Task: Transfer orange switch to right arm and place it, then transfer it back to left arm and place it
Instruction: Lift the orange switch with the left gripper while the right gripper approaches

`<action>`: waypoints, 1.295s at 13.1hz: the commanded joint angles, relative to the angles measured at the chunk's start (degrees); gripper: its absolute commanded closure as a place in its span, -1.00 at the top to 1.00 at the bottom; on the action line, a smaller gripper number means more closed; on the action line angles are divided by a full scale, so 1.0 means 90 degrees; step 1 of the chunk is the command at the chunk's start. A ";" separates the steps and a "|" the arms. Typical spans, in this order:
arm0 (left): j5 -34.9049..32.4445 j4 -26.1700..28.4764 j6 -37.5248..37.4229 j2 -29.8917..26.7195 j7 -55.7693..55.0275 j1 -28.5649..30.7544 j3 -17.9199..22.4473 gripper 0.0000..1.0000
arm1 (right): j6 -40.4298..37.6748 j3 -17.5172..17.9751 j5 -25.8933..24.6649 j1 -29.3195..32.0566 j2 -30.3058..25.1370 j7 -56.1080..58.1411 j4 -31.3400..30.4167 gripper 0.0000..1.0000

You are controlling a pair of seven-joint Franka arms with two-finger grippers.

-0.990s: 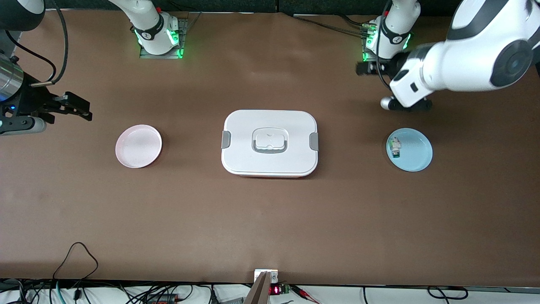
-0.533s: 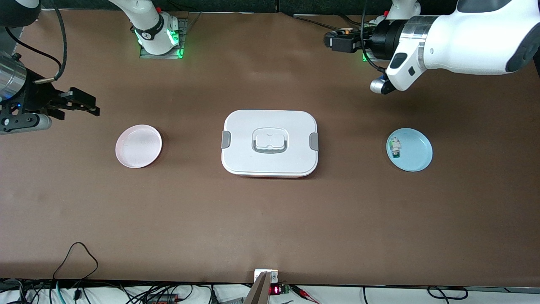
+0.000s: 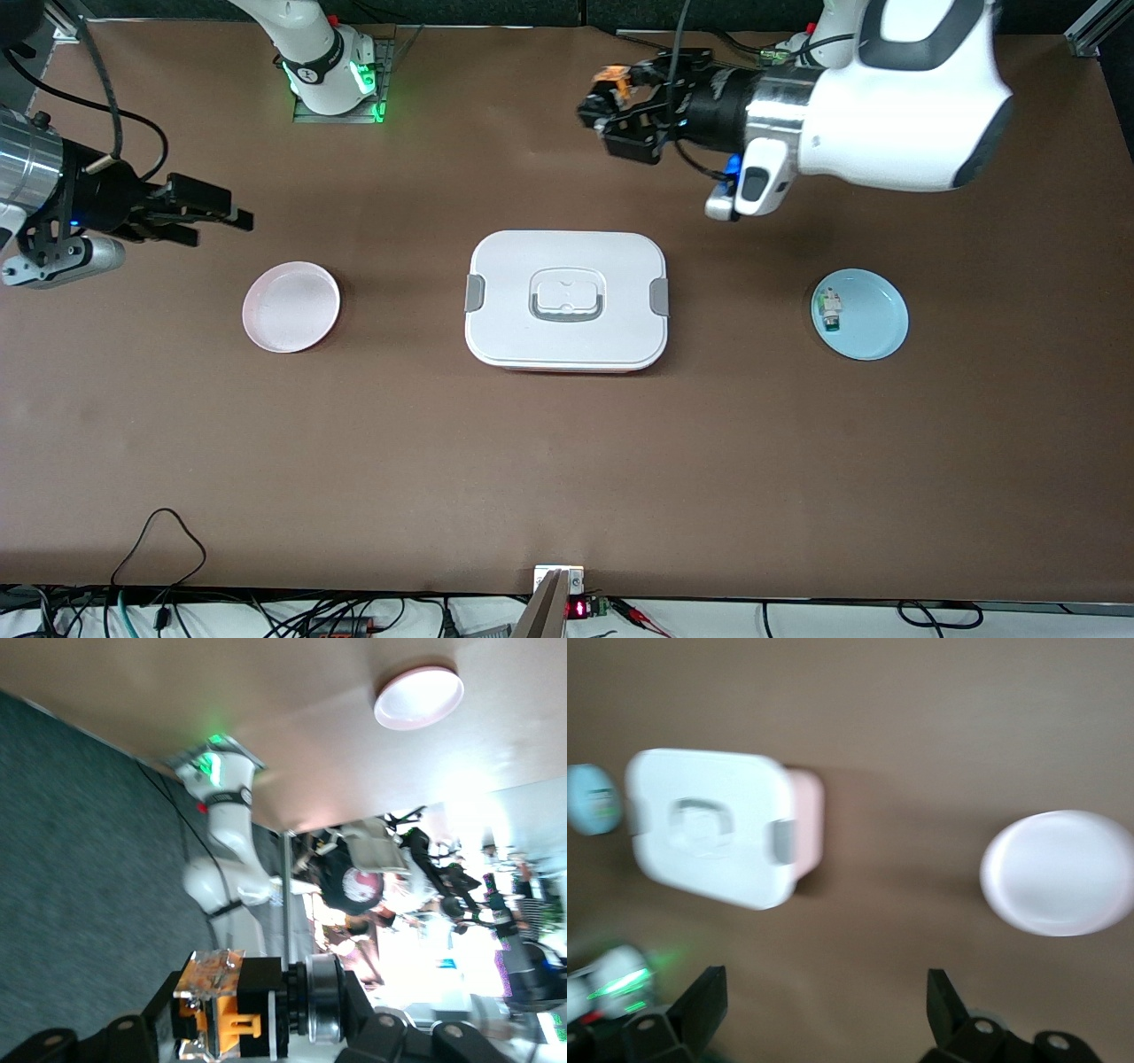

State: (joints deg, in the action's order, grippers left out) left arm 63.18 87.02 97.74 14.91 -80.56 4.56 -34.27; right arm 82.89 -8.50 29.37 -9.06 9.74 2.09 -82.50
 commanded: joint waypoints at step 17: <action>0.0812 -0.0196 0.0537 0.0628 -0.0610 -0.0321 0.0019 -0.90 | 0.0496 0.0397 0.6080 -0.0574 -0.0145 0.1467 -0.2415 1.00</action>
State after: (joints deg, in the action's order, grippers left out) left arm 70.06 86.65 102.27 20.08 -84.81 2.15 -34.24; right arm 85.14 -5.47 80.18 -12.51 9.59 14.37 -101.99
